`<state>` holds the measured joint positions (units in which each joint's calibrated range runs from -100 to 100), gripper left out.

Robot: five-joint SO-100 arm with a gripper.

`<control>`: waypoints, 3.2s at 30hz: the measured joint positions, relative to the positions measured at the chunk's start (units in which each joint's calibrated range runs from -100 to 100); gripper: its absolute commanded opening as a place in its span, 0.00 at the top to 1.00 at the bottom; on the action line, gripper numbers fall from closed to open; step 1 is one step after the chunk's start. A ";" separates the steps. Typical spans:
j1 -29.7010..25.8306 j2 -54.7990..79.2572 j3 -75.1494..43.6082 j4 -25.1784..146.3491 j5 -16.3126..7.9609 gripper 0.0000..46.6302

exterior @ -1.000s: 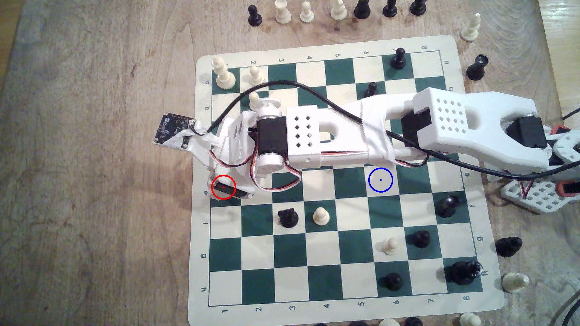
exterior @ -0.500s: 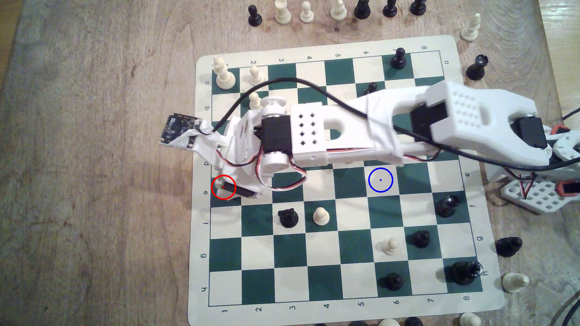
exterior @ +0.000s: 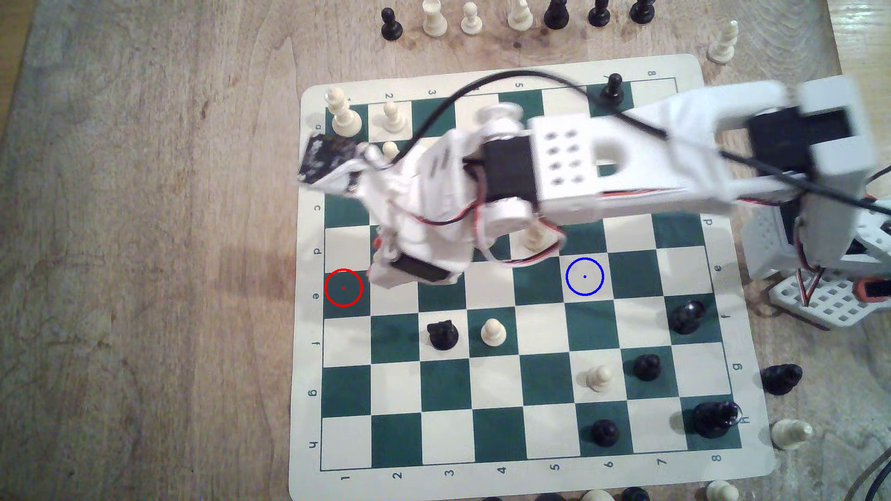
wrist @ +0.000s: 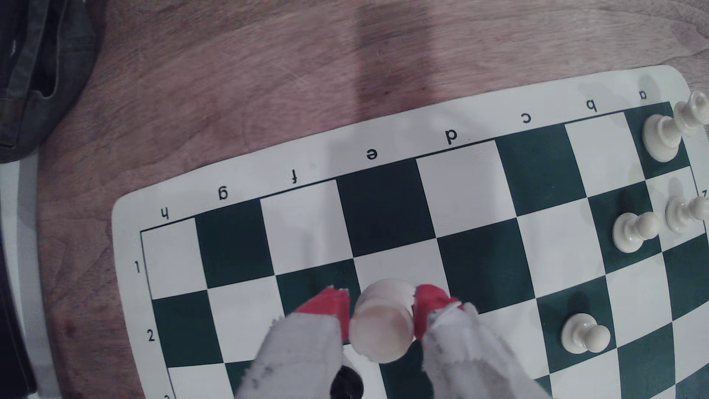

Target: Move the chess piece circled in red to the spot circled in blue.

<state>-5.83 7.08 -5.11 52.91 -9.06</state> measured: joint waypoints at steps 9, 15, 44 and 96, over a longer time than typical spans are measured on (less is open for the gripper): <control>-1.77 -18.43 23.14 -3.27 0.00 0.99; -1.70 -29.66 36.60 -4.78 0.00 0.99; -1.92 -62.59 74.20 -8.05 -0.29 0.99; -0.22 -66.61 92.18 -14.18 2.00 0.99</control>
<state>-6.05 -59.53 87.08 38.73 -7.06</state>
